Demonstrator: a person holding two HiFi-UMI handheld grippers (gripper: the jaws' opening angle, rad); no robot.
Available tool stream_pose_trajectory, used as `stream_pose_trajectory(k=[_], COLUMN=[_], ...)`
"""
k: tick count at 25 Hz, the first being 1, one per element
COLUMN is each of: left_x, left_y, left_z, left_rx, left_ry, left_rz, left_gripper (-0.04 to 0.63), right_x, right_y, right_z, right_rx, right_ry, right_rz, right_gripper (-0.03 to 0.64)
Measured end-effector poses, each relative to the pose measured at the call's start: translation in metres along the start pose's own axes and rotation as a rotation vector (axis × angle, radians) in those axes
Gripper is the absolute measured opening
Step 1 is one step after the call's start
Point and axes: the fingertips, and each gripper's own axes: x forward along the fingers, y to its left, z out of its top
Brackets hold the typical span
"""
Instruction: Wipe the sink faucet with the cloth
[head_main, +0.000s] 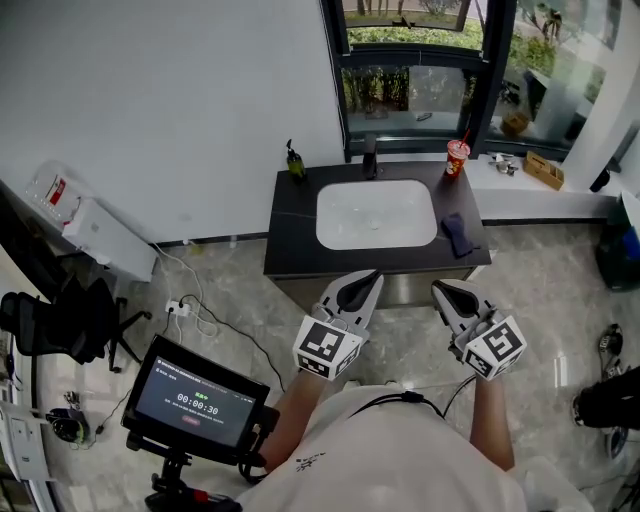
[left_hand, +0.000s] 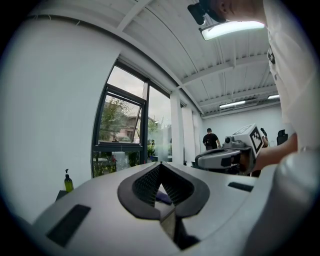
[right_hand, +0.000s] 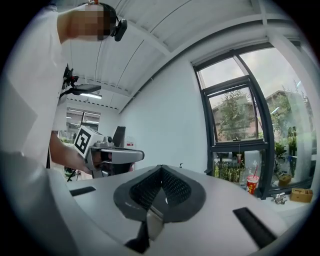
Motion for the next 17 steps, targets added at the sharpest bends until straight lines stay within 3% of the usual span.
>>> stream_pose_trajectory(k=[17], left_x=[0.02], left_y=[-0.003], left_z=[0.02], left_rx=[0.048], left_ry=[-0.013], left_rz=[-0.023], left_gripper=[-0.005], right_x=[0.008], right_y=[0.001], right_z=[0.007], right_rx=[-0.057], right_ry=[0.012], right_rz=[0.04], right_gripper=[0.003])
